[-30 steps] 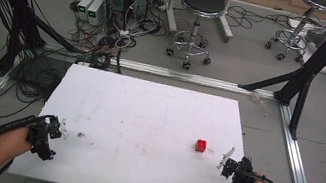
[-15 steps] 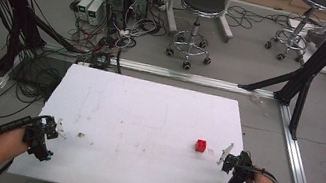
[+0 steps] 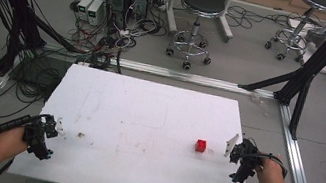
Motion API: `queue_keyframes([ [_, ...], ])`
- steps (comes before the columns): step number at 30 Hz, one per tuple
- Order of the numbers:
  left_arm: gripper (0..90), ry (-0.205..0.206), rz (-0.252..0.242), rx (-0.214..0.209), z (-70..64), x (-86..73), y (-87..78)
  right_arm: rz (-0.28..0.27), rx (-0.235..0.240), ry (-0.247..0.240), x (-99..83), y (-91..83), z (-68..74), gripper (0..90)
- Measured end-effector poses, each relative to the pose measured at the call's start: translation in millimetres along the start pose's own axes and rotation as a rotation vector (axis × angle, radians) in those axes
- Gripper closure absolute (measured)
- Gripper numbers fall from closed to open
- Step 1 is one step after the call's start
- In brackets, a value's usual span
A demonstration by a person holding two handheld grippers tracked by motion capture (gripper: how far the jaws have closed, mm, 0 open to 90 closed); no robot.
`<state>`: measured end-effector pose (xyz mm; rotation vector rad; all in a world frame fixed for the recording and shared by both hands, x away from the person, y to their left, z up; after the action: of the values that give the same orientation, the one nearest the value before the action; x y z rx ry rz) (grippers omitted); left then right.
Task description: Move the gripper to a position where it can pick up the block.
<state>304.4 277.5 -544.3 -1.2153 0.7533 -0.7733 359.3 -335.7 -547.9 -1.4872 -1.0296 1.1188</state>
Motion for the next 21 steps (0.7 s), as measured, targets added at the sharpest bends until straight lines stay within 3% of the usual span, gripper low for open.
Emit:
queue_keyframes([
  [11, 20.2, -0.003, -0.007, 0.007, 0.5, 0.5, -4.2, -0.009, -0.049, -0.038, 15.7, -26.3, -38.1, 3.6],
  [21, 20.0, -0.018, -0.007, 0.008, 0.0, -2.9, -4.3, -0.005, -0.011, -0.085, 43.6, -18.8, -49.5, 3.6],
])
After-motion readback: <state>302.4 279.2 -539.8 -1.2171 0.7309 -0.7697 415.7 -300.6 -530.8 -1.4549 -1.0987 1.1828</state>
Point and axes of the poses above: each handheld gripper's, and its own axes: y roughly forward along the jaws, x roughly out of its top, z roughly to its left, the point moved 8 cm from there along y, roughly forward along the jaws, and after that the axes turned 12 degrees about z, right-handed, at the moved point
